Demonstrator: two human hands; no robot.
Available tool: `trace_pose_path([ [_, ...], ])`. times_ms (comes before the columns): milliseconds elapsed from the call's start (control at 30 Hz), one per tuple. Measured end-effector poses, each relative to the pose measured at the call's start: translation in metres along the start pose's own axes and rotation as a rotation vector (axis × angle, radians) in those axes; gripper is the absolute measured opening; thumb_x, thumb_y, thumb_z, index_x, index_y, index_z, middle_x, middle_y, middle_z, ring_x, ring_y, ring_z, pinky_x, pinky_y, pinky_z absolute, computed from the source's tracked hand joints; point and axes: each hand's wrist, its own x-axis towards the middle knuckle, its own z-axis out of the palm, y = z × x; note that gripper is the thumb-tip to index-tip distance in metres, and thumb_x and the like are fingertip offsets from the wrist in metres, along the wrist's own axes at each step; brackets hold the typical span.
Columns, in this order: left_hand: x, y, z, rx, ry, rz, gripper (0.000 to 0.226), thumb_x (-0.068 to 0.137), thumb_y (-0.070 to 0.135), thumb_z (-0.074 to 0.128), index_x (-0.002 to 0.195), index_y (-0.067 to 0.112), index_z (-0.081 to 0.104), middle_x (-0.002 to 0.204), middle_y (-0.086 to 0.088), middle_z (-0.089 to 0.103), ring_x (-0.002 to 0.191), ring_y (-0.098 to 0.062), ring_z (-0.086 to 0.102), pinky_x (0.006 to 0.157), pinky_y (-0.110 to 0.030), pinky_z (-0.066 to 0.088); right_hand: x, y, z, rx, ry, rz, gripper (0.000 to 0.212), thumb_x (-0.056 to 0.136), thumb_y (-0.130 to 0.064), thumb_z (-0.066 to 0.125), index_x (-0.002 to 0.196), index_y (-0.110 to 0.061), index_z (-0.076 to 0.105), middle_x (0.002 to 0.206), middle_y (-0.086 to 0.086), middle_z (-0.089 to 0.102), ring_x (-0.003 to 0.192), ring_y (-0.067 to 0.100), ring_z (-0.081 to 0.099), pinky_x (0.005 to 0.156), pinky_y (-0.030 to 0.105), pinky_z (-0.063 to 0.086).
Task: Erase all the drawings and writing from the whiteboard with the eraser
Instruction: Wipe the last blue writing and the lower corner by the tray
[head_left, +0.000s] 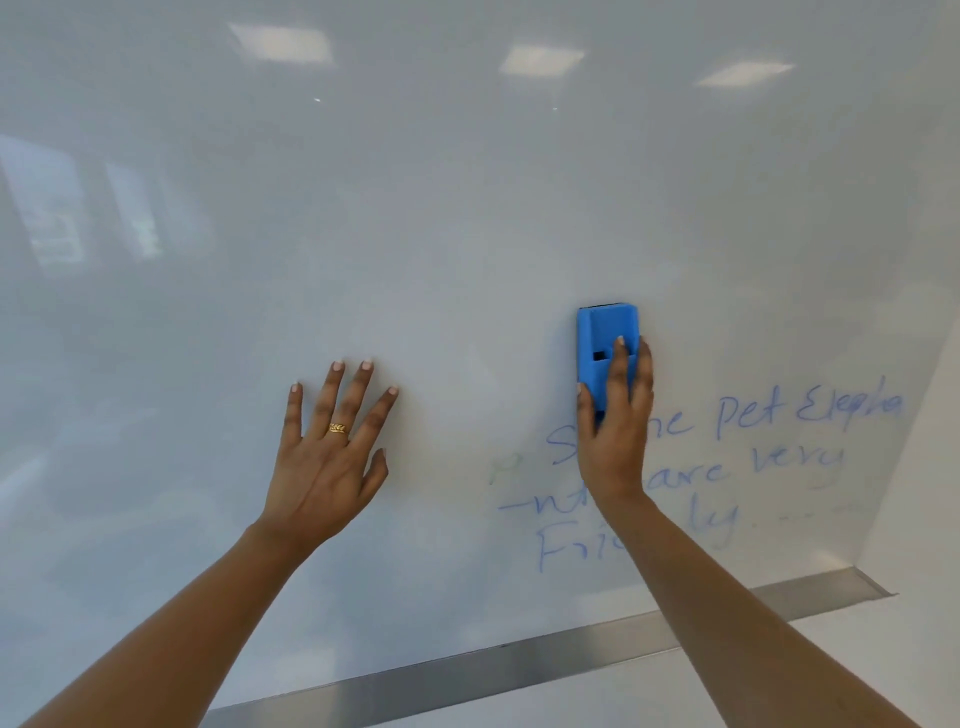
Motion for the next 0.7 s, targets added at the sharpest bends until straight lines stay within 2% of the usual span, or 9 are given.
trace_pose_path([
  [100, -0.004, 0.009, 0.005, -0.009, -0.012, -0.005, 0.059, 0.089, 0.035, 0.034, 0.145, 0.018, 0.028, 0.155, -0.014, 0.016, 0.143, -0.035, 0.011, 0.112, -0.057, 0.010, -0.027, -0.016, 0.013, -0.003, -0.132, -0.163, 0.054, 0.098, -0.034, 0.035, 0.146, -0.016, 0.020, 0.151, 0.008, 0.013, 0.138, 0.017, 0.018, 0.110, 0.040, 0.028],
  [200, -0.010, 0.016, 0.009, -0.020, -0.028, -0.005, 0.059, 0.088, 0.035, 0.035, 0.145, 0.017, 0.029, 0.154, -0.015, 0.018, 0.143, -0.035, 0.011, 0.112, -0.057, 0.010, -0.063, -0.031, 0.031, -0.028, -0.247, -0.310, 0.052, 0.096, -0.029, 0.037, 0.144, -0.018, 0.021, 0.148, 0.008, 0.018, 0.133, 0.025, 0.027, 0.106, 0.041, 0.033],
  [300, -0.018, 0.020, 0.012, -0.027, -0.052, 0.005, 0.060, 0.088, 0.035, 0.035, 0.145, 0.017, 0.029, 0.154, -0.014, 0.018, 0.143, -0.034, 0.011, 0.113, -0.056, 0.009, -0.094, -0.040, 0.045, -0.066, -0.277, -0.330, 0.055, 0.094, -0.027, 0.039, 0.144, -0.018, 0.016, 0.145, 0.010, 0.022, 0.128, 0.026, 0.032, 0.100, 0.041, 0.038],
  [433, -0.030, 0.026, 0.020, -0.033, -0.072, 0.009, 0.063, 0.088, 0.034, 0.035, 0.146, 0.012, 0.027, 0.155, -0.012, 0.018, 0.144, -0.030, 0.007, 0.113, -0.054, 0.008, -0.119, -0.041, 0.056, -0.123, -0.312, -0.368, 0.052, 0.092, -0.025, 0.042, 0.141, -0.012, 0.028, 0.144, 0.011, 0.025, 0.130, 0.026, 0.032, 0.099, 0.043, 0.042],
  [567, -0.033, 0.029, 0.023, -0.035, -0.074, 0.007, 0.063, 0.088, 0.034, 0.034, 0.146, 0.011, 0.024, 0.155, -0.012, 0.017, 0.145, -0.027, 0.006, 0.113, -0.054, 0.009, -0.120, -0.032, 0.055, -0.146, -0.346, -0.435, 0.055, 0.091, -0.022, 0.051, 0.140, -0.012, 0.028, 0.145, 0.011, 0.025, 0.131, 0.027, 0.033, 0.100, 0.042, 0.042],
  [700, -0.033, 0.032, 0.025, -0.026, -0.065, 0.045, 0.062, 0.088, 0.032, 0.034, 0.145, 0.012, 0.026, 0.155, -0.010, 0.017, 0.145, -0.023, 0.003, 0.113, -0.055, 0.010, -0.107, -0.016, 0.041, -0.151, -0.314, -0.452, 0.052, 0.093, -0.022, 0.046, 0.140, -0.010, 0.028, 0.145, 0.012, 0.025, 0.131, 0.028, 0.033, 0.099, 0.043, 0.043],
])
